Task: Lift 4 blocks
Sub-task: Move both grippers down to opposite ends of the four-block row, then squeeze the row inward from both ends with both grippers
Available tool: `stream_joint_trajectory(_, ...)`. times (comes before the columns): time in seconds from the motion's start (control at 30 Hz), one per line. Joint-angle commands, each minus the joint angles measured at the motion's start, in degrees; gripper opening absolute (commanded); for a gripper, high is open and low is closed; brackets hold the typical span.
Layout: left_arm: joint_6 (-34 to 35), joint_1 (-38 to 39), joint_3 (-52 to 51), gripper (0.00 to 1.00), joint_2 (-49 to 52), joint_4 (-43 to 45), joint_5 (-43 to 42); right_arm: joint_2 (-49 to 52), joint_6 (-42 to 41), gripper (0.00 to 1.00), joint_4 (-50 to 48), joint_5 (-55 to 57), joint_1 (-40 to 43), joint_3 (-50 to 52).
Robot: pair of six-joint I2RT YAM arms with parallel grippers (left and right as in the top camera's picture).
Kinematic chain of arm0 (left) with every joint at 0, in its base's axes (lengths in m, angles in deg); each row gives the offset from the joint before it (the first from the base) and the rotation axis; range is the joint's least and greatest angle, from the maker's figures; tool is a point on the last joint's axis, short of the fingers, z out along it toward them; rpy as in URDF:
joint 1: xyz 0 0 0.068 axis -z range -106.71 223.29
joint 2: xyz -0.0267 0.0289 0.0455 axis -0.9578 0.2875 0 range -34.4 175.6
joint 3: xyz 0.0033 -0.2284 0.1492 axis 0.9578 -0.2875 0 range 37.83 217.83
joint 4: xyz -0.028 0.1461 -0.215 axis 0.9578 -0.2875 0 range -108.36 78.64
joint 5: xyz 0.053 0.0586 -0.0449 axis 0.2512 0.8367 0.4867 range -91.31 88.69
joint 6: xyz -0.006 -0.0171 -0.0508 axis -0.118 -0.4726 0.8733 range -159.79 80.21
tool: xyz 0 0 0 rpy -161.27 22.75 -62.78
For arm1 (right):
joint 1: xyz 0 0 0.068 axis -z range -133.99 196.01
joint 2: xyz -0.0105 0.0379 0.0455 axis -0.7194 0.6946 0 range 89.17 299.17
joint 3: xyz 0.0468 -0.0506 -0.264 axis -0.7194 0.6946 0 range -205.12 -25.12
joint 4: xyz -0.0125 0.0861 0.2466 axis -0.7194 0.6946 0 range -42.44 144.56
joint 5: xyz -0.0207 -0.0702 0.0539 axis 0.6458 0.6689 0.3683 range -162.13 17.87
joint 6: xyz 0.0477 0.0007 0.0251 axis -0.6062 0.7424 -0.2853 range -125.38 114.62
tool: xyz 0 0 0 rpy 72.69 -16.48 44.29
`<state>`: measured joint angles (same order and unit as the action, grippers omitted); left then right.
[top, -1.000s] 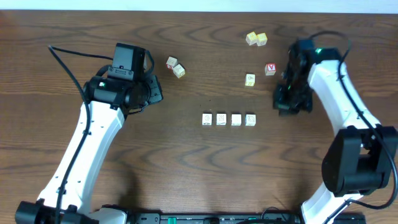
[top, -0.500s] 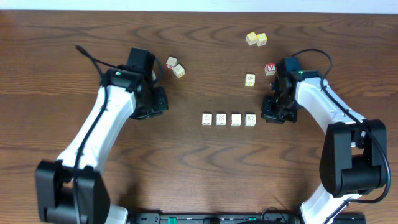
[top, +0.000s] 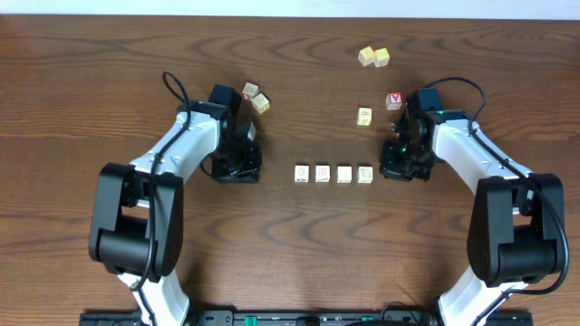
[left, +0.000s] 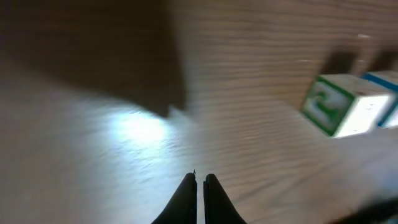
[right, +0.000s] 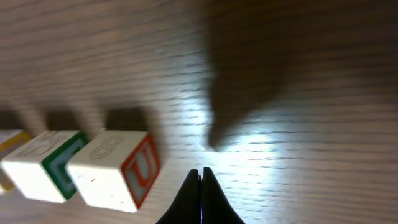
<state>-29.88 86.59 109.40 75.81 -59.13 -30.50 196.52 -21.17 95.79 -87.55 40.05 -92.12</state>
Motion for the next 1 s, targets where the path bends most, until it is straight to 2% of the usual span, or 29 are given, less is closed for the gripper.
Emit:
stream_joint_trajectory(0.0, -8.0, -0.1, -2.0, 0.07, 1.4, 3.0, -10.5, -0.5, 4.1, 0.01, 1.1, -5.9, 0.0, 0.4)
stream_joint_trajectory(0.1, -8.0, -1.7, -2.6, 0.07, 1.4, 4.5, -11.0, -0.5, 4.4, 0.01, 1.5, -6.8, 0.9, 0.4)
stream_joint_trajectory(0.27, -9.3, -3.7, -3.0, 0.07, 1.4, 6.0, -17.8, -0.5, 4.8, 0.01, 1.9, -10.0, 1.1, 0.6)
stream_joint_trajectory(0.63, -6.8, -3.1, -3.1, 0.07, 3.0, 8.5, -17.3, -0.5, 4.7, 0.01, -5.5, -9.7, 2.6, 6.8)
stream_joint_trajectory(0.83, -6.9, -4.0, -3.1, 0.07, 7.7, 9.6, -21.0, -0.5, 4.8, 0.01, -6.7, -12.3, 5.6, 6.9)
stream_joint_trajectory(0.97, -7.1, -4.2, -3.1, 0.07, 7.8, 9.7, -22.9, -0.5, 6.1, 0.01, -7.4, -18.8, 5.8, 7.0)
